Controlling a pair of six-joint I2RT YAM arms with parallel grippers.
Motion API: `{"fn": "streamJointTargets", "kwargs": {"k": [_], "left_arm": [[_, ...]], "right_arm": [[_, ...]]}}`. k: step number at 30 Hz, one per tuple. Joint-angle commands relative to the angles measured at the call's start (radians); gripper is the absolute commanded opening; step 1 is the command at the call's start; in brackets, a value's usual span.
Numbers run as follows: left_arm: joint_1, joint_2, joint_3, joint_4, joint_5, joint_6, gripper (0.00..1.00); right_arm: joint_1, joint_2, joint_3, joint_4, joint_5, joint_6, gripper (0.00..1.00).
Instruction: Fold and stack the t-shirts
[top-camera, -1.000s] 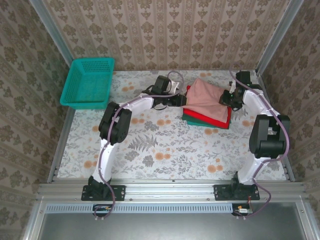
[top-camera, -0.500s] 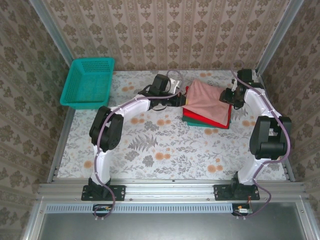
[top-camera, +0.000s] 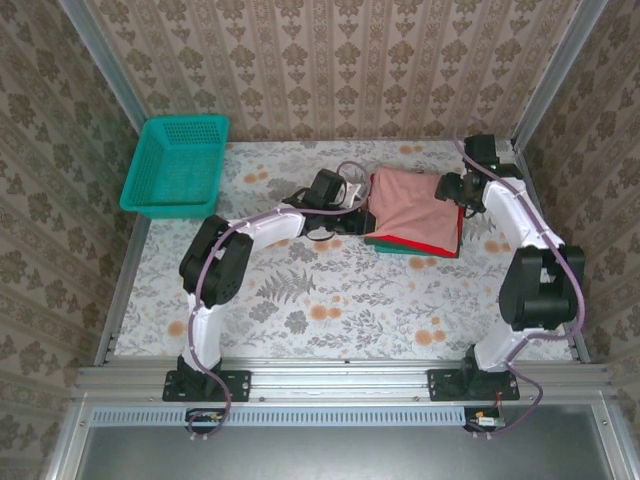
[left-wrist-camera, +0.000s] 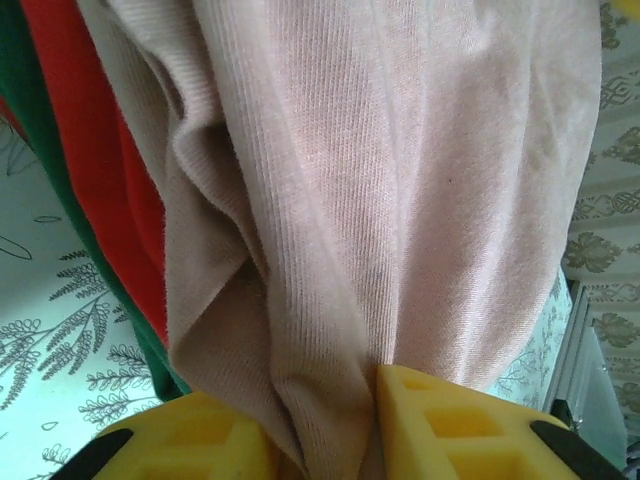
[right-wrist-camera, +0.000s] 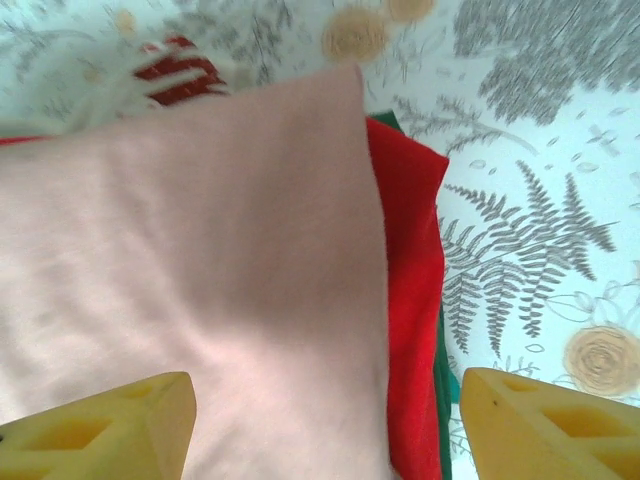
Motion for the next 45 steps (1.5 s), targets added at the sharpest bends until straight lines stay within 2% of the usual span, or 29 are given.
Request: {"fn": "streamJointTargets", "kwargs": {"k": [1, 3, 6, 7, 8, 9, 13, 17, 23, 29, 37, 42, 45], "left_arm": [[0.013, -0.068, -0.007, -0.006, -0.008, -0.005, 0.43], [0.018, -0.101, -0.001, -0.028, -0.015, 0.012, 0.46], [0.028, -0.167, -0.021, -0.049, -0.030, 0.026, 0.59], [0.036, -0.196, -0.042, -0.049, -0.043, 0.028, 0.69], [0.044, -0.234, -0.069, -0.051, -0.060, 0.030, 0.93], [0.055, -0.265, -0.096, -0.058, -0.074, 0.033, 1.00], [0.111, -0.477, -0.255, -0.121, -0.156, 0.068, 1.00], [0.189, -0.739, -0.427, -0.204, -0.277, 0.113, 1.00], [0.330, -0.992, -0.599, -0.269, -0.300, 0.132, 1.00], [0.414, -1.134, -0.694, -0.332, -0.295, 0.156, 1.00], [0.475, -1.219, -0.732, -0.397, -0.285, 0.184, 1.00], [0.482, -1.233, -0.758, -0.379, -0.276, 0.179, 1.00], [0.483, -1.221, -0.770, -0.361, -0.263, 0.174, 1.00]], "right_arm": [[0.076, -0.149, -0.033, -0.034, 0.180, 0.052, 0.73], [0.147, -0.197, -0.063, -0.006, 0.215, 0.065, 0.75], [0.219, -0.202, -0.128, 0.116, 0.095, 0.093, 0.75], [0.233, -0.171, -0.136, 0.138, 0.079, 0.106, 0.75], [0.237, -0.129, -0.132, 0.139, 0.077, 0.118, 0.76], [0.237, -0.092, -0.121, 0.131, 0.096, 0.128, 0.76], [0.228, 0.058, -0.062, 0.084, 0.167, 0.116, 0.78], [0.202, 0.144, -0.016, 0.043, 0.201, 0.086, 0.84], [0.119, 0.232, 0.042, 0.004, 0.165, 0.023, 1.00], [0.095, 0.268, 0.102, -0.049, 0.127, -0.032, 1.00], [0.142, 0.085, 0.100, -0.057, 0.154, -0.035, 1.00], [0.218, 0.040, 0.046, -0.022, 0.157, -0.027, 1.00], [0.267, 0.084, 0.025, 0.006, 0.157, -0.035, 1.00]]}}
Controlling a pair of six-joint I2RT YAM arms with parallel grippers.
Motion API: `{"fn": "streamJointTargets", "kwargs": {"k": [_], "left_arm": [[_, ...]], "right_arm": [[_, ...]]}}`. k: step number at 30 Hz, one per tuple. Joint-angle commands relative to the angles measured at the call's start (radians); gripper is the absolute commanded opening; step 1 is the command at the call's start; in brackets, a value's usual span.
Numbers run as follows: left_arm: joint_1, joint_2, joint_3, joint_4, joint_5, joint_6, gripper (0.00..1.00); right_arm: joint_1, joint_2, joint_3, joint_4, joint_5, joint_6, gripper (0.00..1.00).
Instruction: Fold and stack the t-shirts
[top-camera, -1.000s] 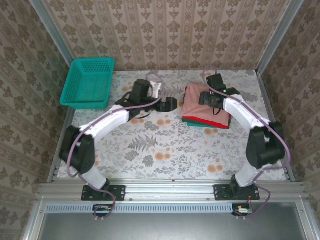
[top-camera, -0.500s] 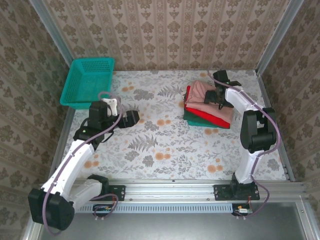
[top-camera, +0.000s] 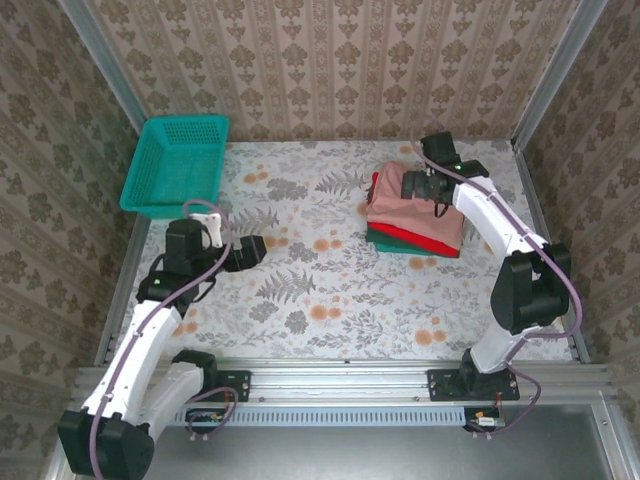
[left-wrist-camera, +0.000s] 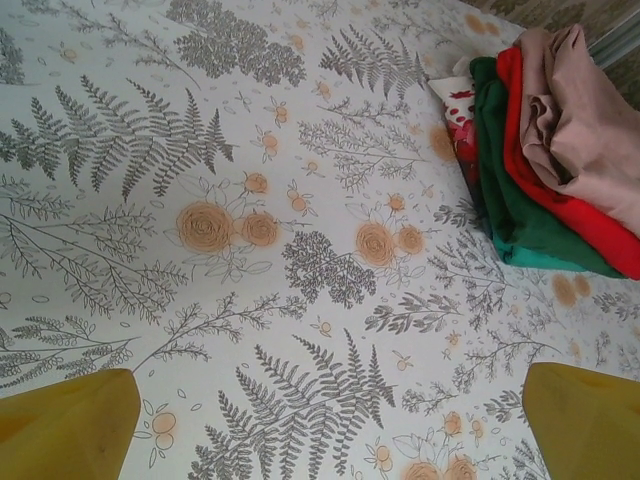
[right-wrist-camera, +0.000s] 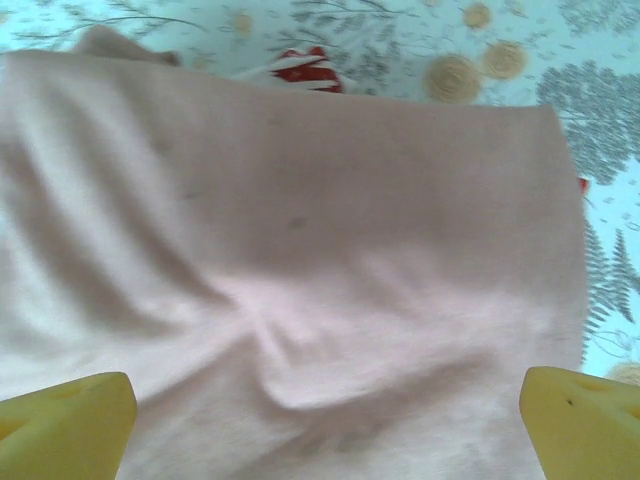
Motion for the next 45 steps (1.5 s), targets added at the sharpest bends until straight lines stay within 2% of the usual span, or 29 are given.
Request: {"fn": "streamJointTargets", "kwargs": {"k": [1, 7, 12, 20, 25, 29, 34, 37, 41, 45], "left_arm": [[0.010, 0.005, -0.020, 0.011, 0.020, 0.019, 1.00], [0.017, 0.028, -0.047, 0.036, 0.023, 0.026, 1.00], [0.036, 0.051, -0.044, 0.046, 0.027, 0.043, 1.00], [0.067, 0.102, -0.008, 0.042, 0.033, 0.087, 1.00], [0.082, 0.110, 0.005, 0.044, 0.032, 0.098, 1.00], [0.089, 0.124, 0.013, 0.048, 0.034, 0.100, 1.00], [0.090, 0.137, 0.028, 0.045, 0.030, 0.102, 1.00], [0.090, 0.139, 0.039, 0.038, 0.028, 0.100, 1.00], [0.092, 0.127, 0.048, 0.028, 0.009, 0.098, 1.00], [0.094, 0.104, 0.072, -0.005, -0.011, 0.101, 1.00]], "right_arm": [[0.051, 0.057, -0.036, 0.009, 0.022, -0.023, 1.00], [0.042, 0.202, 0.023, -0.059, 0.076, -0.072, 1.00], [-0.048, 0.270, 0.050, -0.072, 0.039, -0.134, 1.00], [-0.184, 0.404, 0.190, -0.088, -0.002, -0.346, 1.00], [-0.270, 0.532, 0.398, -0.160, 0.035, -0.396, 1.00], [-0.335, 0.626, 0.556, -0.173, 0.014, -0.426, 1.00], [-0.376, 0.735, 0.720, -0.181, 0.012, -0.499, 1.00], [-0.400, 0.811, 0.857, -0.245, 0.032, -0.508, 1.00], [-0.406, 0.808, 0.913, -0.258, 0.045, -0.515, 1.00], [-0.392, 0.718, 0.939, -0.299, -0.032, -0.472, 1.00]]}}
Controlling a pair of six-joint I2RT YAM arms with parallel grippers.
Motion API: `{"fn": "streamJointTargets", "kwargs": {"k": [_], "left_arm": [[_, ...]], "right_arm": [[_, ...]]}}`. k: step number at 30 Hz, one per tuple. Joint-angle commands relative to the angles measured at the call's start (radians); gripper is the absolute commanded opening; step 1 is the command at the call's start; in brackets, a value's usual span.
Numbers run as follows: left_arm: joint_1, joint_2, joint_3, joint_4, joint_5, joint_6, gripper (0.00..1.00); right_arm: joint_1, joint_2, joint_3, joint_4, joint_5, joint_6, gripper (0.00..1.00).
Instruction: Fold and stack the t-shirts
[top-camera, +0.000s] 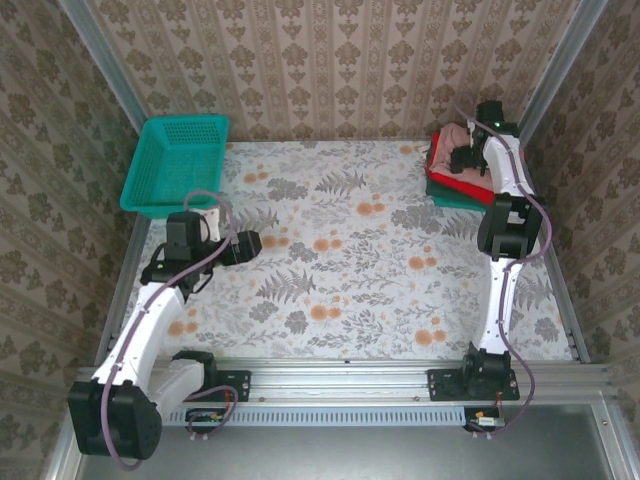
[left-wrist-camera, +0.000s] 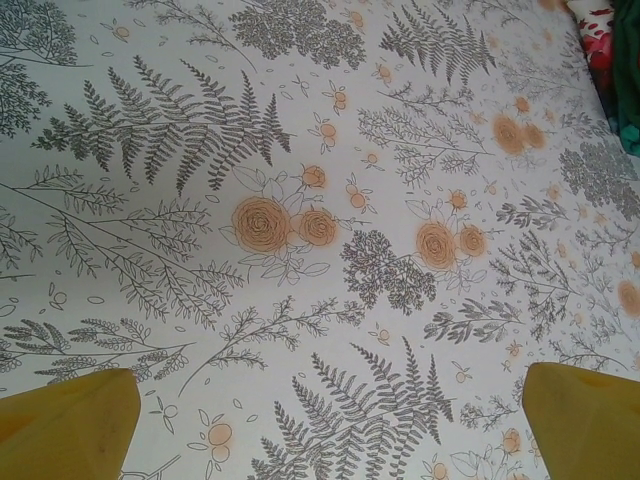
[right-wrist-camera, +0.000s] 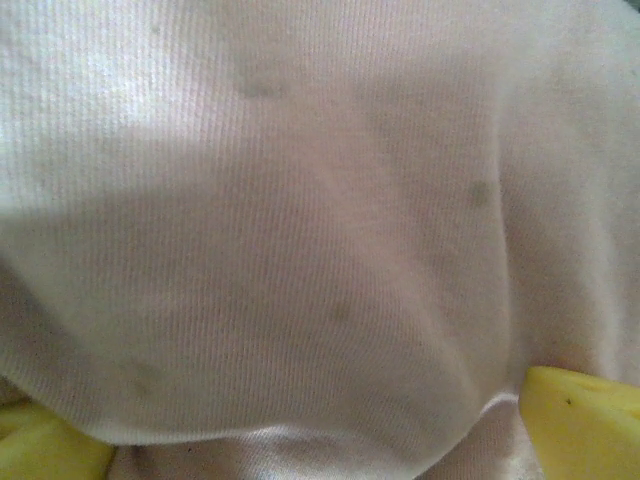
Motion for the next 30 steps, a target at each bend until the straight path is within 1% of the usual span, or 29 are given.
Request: {"fn": "streamJointTargets", "kwargs": {"k": [1, 5, 7, 11, 13, 16, 19, 21, 22, 24, 25, 26, 27, 28, 29, 30], "left_arm": [[0.010, -0.041, 0.053, -0.037, -0.033, 0.031, 1.00], [0.012, -0.095, 0.077, -0.088, -0.126, 0.023, 1.00], [0.014, -0.126, 0.086, -0.112, -0.206, 0.015, 1.00], [0.018, -0.201, 0.076, -0.105, -0.402, 0.013, 1.00], [0.022, -0.232, 0.057, -0.089, -0.481, 0.008, 1.00], [0.024, -0.272, 0.012, -0.029, -0.517, 0.050, 1.00], [0.028, -0.285, -0.066, 0.076, -0.577, 0.103, 1.00], [0.031, -0.272, -0.143, 0.172, -0.633, 0.153, 1.00], [0.035, -0.261, -0.180, 0.221, -0.646, 0.173, 1.00], [0.045, -0.222, -0.273, 0.356, -0.610, 0.246, 1.00], [0.050, -0.199, -0.312, 0.418, -0.585, 0.270, 1.00], [0.058, -0.169, -0.360, 0.492, -0.556, 0.286, 1.00], [0.064, -0.134, -0.403, 0.570, -0.533, 0.295, 1.00], [0.076, -0.095, -0.445, 0.658, -0.508, 0.302, 1.00], [0.089, -0.037, -0.493, 0.786, -0.470, 0.329, 1.00], [0.101, 0.007, -0.469, 0.803, -0.455, 0.322, 1.00]], "right_arm": [[0.009, -0.092, 0.018, -0.075, -0.012, 0.013, 1.00], [0.044, -0.237, -0.060, -0.082, -0.081, 0.056, 1.00], [0.065, -0.322, -0.193, -0.013, -0.068, 0.067, 1.00], [0.082, -0.451, -0.417, 0.095, -0.116, 0.105, 1.00], [0.093, -0.545, -0.568, 0.187, -0.157, 0.120, 1.00], [0.115, -0.732, -0.842, 0.358, -0.175, 0.171, 1.00], [0.139, -0.978, -1.153, 0.574, -0.187, 0.248, 1.00], [0.170, -1.173, -1.391, 0.755, -0.187, 0.291, 1.00], [0.182, -1.250, -1.497, 0.838, -0.186, 0.296, 1.00], [0.208, -1.391, -1.733, 1.048, -0.163, 0.276, 1.00], [0.212, -1.436, -1.813, 1.108, -0.144, 0.266, 1.00], [0.210, -1.474, -1.887, 1.145, -0.082, 0.293, 1.00], [0.202, -1.493, -1.939, 1.166, -0.007, 0.336, 1.00], [0.188, -1.491, -1.975, 1.190, 0.017, 0.365, 1.00], [0.175, -1.476, -2.011, 1.241, -0.011, 0.368, 1.00], [0.174, -1.447, -2.037, 1.303, -0.052, 0.343, 1.00]]}}
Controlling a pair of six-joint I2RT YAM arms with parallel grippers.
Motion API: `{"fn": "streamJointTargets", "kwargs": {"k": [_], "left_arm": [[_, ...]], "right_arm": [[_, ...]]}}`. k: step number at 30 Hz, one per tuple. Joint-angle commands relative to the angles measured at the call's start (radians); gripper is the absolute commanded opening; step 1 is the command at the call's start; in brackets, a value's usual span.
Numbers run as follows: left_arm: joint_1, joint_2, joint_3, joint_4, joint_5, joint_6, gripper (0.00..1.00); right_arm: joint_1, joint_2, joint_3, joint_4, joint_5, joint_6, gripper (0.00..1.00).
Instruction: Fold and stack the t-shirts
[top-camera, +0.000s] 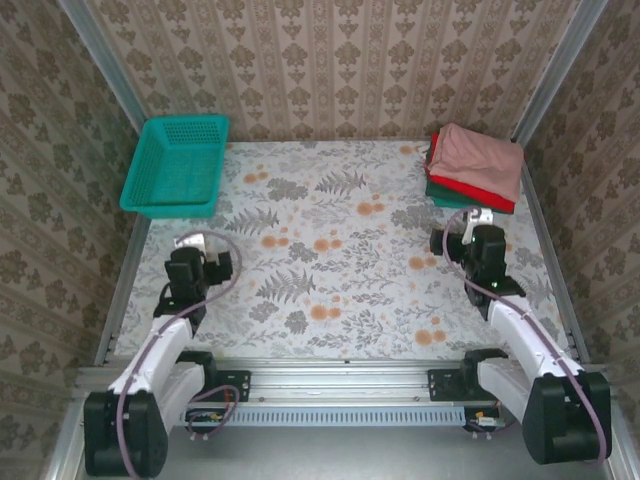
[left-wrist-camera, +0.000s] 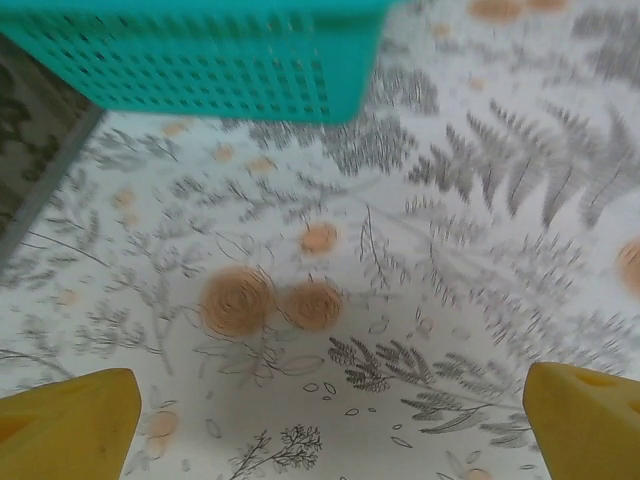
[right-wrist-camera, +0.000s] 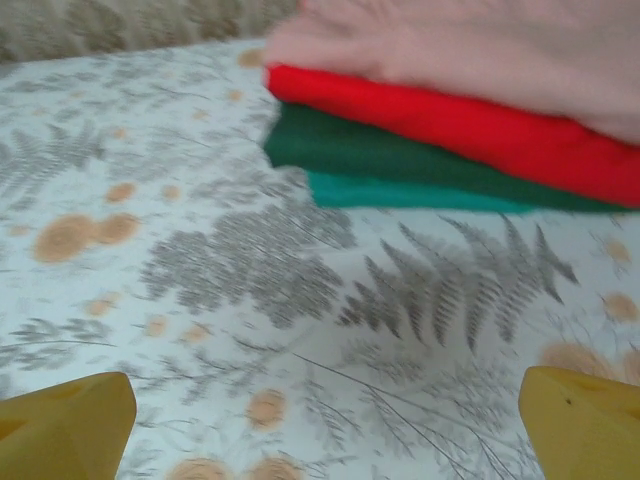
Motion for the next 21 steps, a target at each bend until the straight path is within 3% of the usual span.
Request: {"fn": "streamJointTargets", "kwargs": {"k": [1, 3, 4, 6, 9, 11, 12, 13, 14, 16, 21], "left_arm": [[0.039, 0.120, -0.002, 0.279, 0.092, 0.071, 1.00], [0.069, 0.205, 0.017, 0.362, 0.165, 0.069, 1.00], [0.086, 0.249, 0.018, 0.428, 0.211, 0.080, 1.00], [0.101, 0.332, 0.028, 0.552, 0.234, 0.109, 1.00], [0.120, 0.475, 0.045, 0.717, 0.277, 0.115, 1.00], [0.143, 0.682, 0.020, 1.040, 0.311, 0.090, 1.00], [0.176, 0.695, 0.023, 1.012, 0.399, 0.079, 1.00], [0.162, 0.627, 0.051, 0.836, 0.375, 0.088, 1.00], [0.117, 0.634, 0.085, 0.819, 0.274, 0.112, 1.00], [0.081, 0.634, 0.131, 0.712, 0.215, 0.132, 1.00], [0.078, 0.647, 0.122, 0.756, 0.210, 0.140, 1.00]], "right_arm": [[-0.012, 0.085, -0.088, 0.304, 0.020, 0.033, 1.00], [-0.013, 0.198, -0.083, 0.397, 0.032, 0.038, 1.00], [-0.013, 0.232, -0.023, 0.310, 0.047, 0.042, 1.00], [-0.011, 0.297, 0.002, 0.359, 0.042, 0.021, 1.00], [-0.005, 0.345, -0.067, 0.623, 0.041, -0.024, 1.00], [-0.009, 0.430, -0.095, 0.750, 0.084, -0.014, 1.00], [-0.013, 0.490, -0.097, 0.821, 0.072, -0.014, 1.00], [-0.007, 0.538, -0.074, 0.800, 0.036, -0.034, 1.00], [0.014, 0.587, -0.025, 0.795, 0.040, -0.066, 1.00], [0.019, 0.559, -0.005, 0.704, 0.047, -0.066, 1.00], [0.025, 0.555, -0.018, 0.731, 0.055, -0.072, 1.00]]}}
